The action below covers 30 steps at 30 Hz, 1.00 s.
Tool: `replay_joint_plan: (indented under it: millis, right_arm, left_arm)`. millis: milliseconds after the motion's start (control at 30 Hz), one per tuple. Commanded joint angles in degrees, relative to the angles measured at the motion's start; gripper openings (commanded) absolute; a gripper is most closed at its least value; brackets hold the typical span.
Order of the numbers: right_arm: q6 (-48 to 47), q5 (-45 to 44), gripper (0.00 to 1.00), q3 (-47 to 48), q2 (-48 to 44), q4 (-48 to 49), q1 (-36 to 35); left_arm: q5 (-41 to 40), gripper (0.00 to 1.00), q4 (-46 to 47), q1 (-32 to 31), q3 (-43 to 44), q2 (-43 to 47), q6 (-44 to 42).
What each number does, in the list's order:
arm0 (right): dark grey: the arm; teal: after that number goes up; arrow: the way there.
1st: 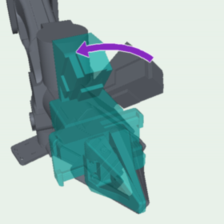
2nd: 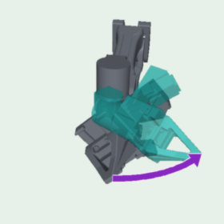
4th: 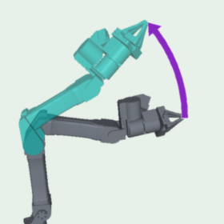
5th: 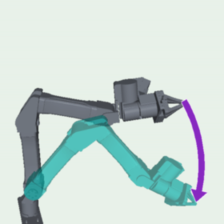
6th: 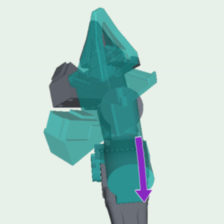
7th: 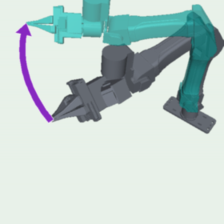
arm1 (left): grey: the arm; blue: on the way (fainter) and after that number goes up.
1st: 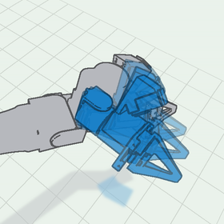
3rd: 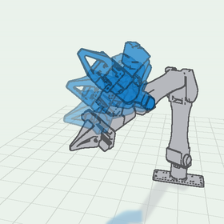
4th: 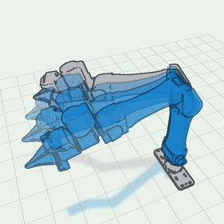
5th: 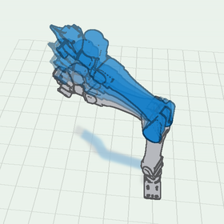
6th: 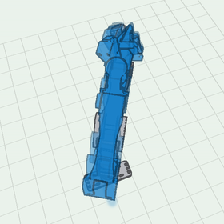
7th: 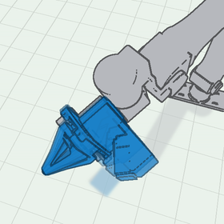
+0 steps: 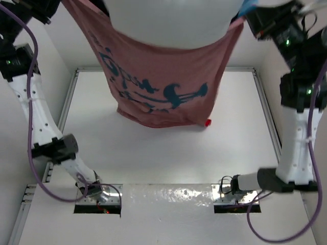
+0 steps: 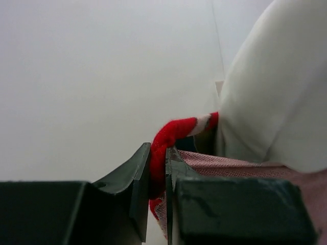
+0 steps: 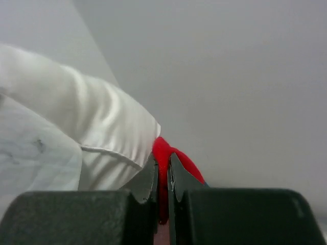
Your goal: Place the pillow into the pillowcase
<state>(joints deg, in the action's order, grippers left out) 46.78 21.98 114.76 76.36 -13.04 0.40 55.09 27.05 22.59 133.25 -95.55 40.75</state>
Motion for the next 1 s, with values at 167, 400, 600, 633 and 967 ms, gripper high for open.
replay_joint_plan:
  millis: [167, 400, 600, 633, 967]
  right_arm:
    - [1.7, -8.16, 0.0, -19.15, -6.02, 20.07, 1.53]
    - [-5.2, -6.96, 0.0, 26.98, 8.57, -0.58, 1.79]
    - [-4.24, -5.54, 0.0, 27.68, 8.68, 1.28, 4.34]
    - [-4.16, -6.32, 0.0, 33.11, 12.11, 0.39, 4.34]
    - [-2.49, -6.93, 0.0, 35.45, 14.03, 2.76, 6.1]
  left_arm:
    - [-7.6, 0.0, 8.25, -0.52, -21.27, 5.69, -1.19]
    - [-3.18, 0.0, 2.66, 2.74, 13.35, -8.02, 4.94]
    - [-5.78, 0.0, 10.3, 11.65, 8.68, -9.18, 18.86]
    - [-6.31, 0.0, 6.39, 12.56, 22.7, -14.7, 18.23]
    - [-3.91, 0.0, -2.17, 10.44, 29.34, -13.85, 1.11]
